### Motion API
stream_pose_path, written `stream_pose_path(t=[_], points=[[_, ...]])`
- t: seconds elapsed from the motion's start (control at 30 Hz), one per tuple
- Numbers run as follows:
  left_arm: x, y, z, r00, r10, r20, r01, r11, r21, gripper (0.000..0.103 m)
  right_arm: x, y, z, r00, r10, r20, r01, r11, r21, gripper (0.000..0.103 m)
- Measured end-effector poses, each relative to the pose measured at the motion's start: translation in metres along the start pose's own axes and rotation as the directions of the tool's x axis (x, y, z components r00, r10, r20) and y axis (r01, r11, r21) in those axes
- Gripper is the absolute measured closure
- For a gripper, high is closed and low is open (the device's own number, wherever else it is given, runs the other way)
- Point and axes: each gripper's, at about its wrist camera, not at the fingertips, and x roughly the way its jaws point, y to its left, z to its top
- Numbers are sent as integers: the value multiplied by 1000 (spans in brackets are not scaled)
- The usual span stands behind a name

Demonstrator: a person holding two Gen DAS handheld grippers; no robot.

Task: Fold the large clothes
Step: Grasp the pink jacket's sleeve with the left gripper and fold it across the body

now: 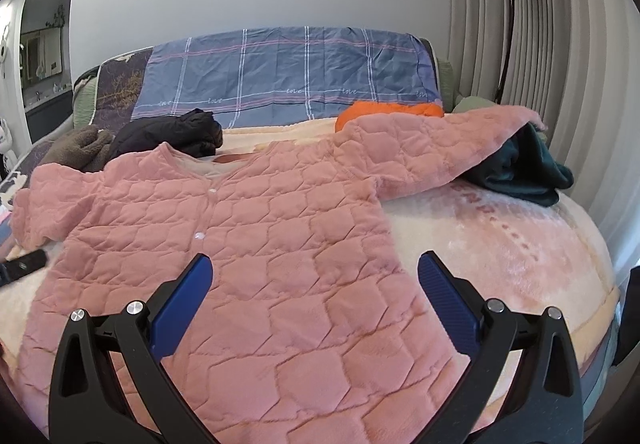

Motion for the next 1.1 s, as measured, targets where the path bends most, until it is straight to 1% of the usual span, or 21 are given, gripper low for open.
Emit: stream_pose_path(t=[0.03,0.07,0.17,0.27,0.33,0.37,0.43,0.53,0.57,0.6,0.67,0.77,0.8,0.83,0.87,0.9,0.93,0.97,1.03,1.1], points=[[0,17,3,1000,16,9,-16,999,-33,52,4,-1,0,1000,-8,-5,8,1000,-7,1],[1,35,7,999,48,15,-47,997,-66,54,7,-2,0,1000,-12,-14,11,1000,-11,1],[2,81,20,992,125,15,-121,982,-146,59,20,-7,1,998,-10,-58,8,1000,-21,1],[3,140,41,977,211,18,-201,951,-233,61,29,-10,3,996,-22,-84,19,999,-37,1],[8,168,53,974,226,6,-215,936,-278,61,35,-9,7,995,-27,-97,22,999,-49,1],[12,179,57,976,217,-3,-209,933,-293,61,37,-9,9,994,-22,-103,17,999,-50,1],[30,206,69,980,193,-45,-197,924,-329,61,44,-8,15,992,-4,-123,-1,999,-43,1],[58,235,77,980,178,-95,-201,899,-390,60,55,0,21,985,32,-169,-39,998,-38,1],[64,244,78,979,176,-99,-201,890,-408,58,59,4,23,981,48,-190,-58,997,-48,1],[70,256,81,979,178,-96,-203,870,-449,56,62,9,24,977,55,-205,-69,996,-61,1],[74,269,84,984,163,-74,-178,848,-499,49,65,15,25,976,52,-213,-72,993,-89,1],[78,291,92,990,143,-16,-125,802,-583,44,71,23,27,978,29,-207,-57,989,-133,1],[79,295,94,989,145,-8,-121,793,-597,44,74,25,28,977,26,-210,-56,989,-140,1],[80,301,96,990,141,2,-111,783,-612,47,76,25,29,976,26,-215,-57,989,-139,1],[82,305,99,990,142,14,-102,776,-622,61,79,26,30,975,30,-219,-61,989,-135,1],[82,307,101,989,147,15,-107,781,-616,72,80,26,31,974,36,-223,-66,989,-131,1],[82,305,106,988,152,15,-113,799,-590,89,81,26,32,973,44,-227,-74,989,-126,1],[79,300,110,986,166,20,-126,818,-562,91,81,26,32,972,50,-227,-80,989,-124,1],[64,272,119,979,200,51,-149,855,-497,92,78,27,33,974,65,-217,-94,988,-126,1],[44,238,128,972,209,111,-149,905,-398,93,75,27,34,978,65,-199,-93,986,-136,1]])
